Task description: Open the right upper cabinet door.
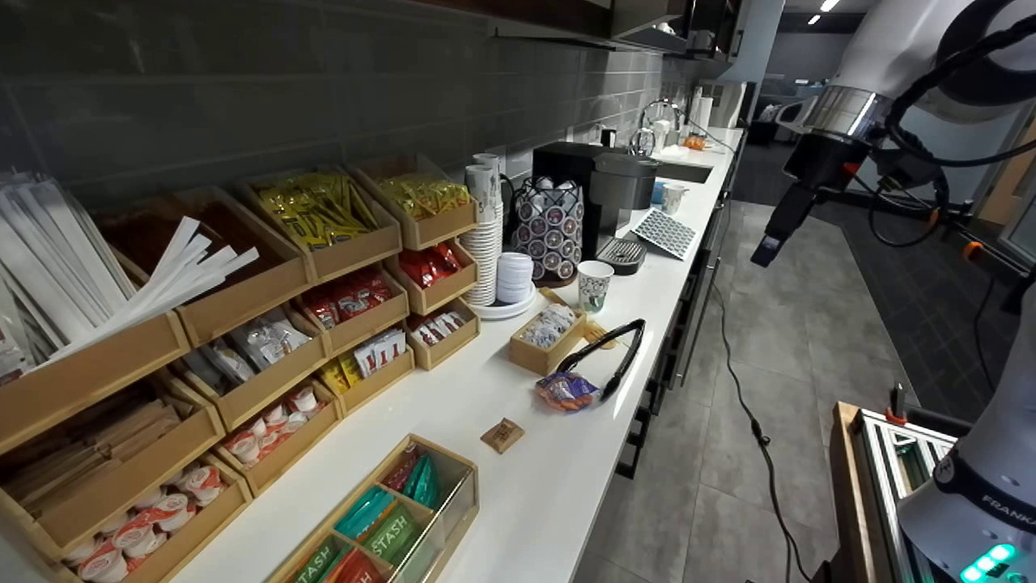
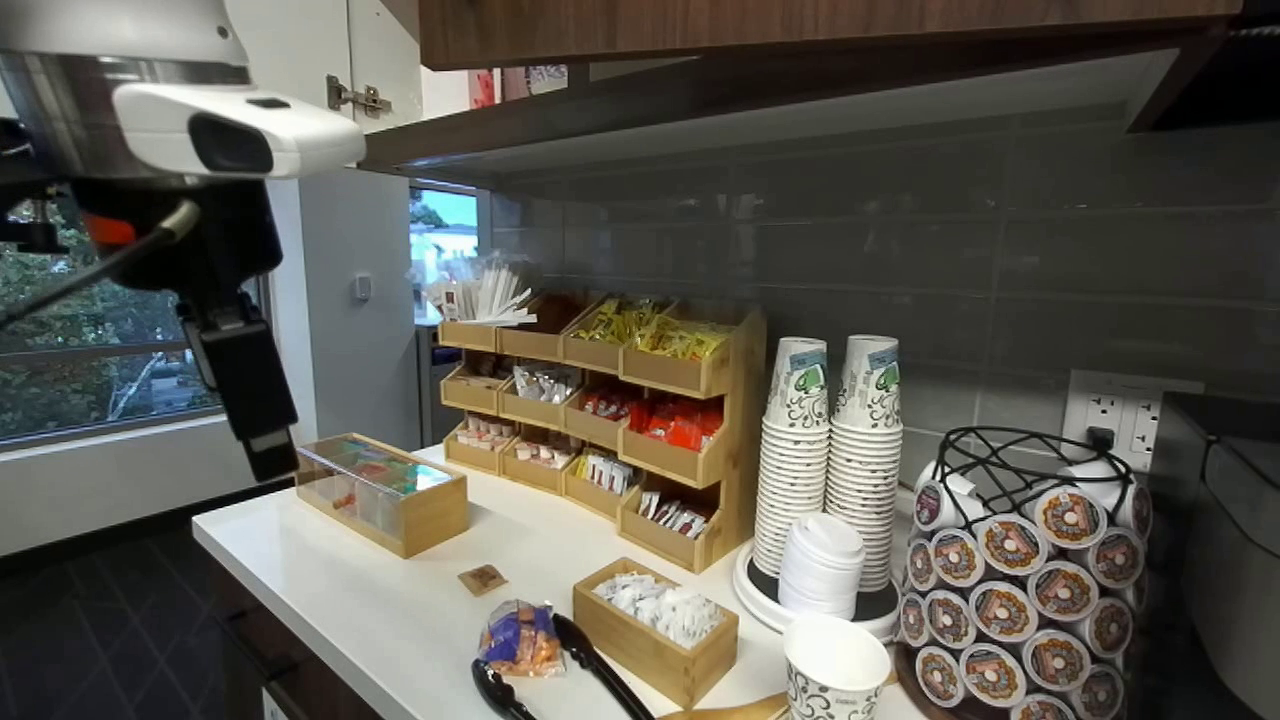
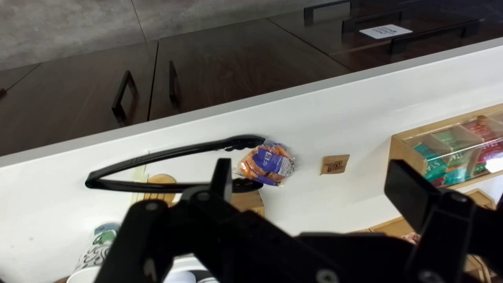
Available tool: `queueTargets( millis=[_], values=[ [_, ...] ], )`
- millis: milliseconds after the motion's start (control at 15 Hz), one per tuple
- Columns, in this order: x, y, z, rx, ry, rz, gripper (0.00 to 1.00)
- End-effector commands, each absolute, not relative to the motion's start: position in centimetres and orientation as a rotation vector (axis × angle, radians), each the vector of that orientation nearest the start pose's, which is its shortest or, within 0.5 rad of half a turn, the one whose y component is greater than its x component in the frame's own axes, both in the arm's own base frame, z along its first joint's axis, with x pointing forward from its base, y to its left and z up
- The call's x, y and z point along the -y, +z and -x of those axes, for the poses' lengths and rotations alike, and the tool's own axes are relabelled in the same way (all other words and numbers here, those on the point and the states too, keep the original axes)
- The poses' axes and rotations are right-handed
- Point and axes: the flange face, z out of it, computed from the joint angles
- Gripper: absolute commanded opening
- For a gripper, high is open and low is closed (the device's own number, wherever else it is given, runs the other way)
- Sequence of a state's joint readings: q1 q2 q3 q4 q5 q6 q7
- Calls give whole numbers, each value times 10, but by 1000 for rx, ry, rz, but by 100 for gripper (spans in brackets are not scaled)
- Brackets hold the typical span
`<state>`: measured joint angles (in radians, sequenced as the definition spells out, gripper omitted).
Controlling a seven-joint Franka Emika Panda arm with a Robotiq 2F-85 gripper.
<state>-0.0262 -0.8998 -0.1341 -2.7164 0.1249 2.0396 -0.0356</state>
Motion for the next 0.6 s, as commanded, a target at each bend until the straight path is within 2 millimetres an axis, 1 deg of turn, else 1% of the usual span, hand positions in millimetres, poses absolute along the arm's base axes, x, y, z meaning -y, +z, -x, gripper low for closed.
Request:
queueTargets(
  millis=[0,200,333,467,533],
  values=[
    [4,550,-269,-166,-550,2959,100],
    [-41,596,-257,-106,-801,2980,100],
    [-64,625,-255,-116,-993,2976,100],
    [-75,649,-264,-137,-1176,2944,100],
    [-76,661,-274,-153,-1247,2927,100]
  ],
)
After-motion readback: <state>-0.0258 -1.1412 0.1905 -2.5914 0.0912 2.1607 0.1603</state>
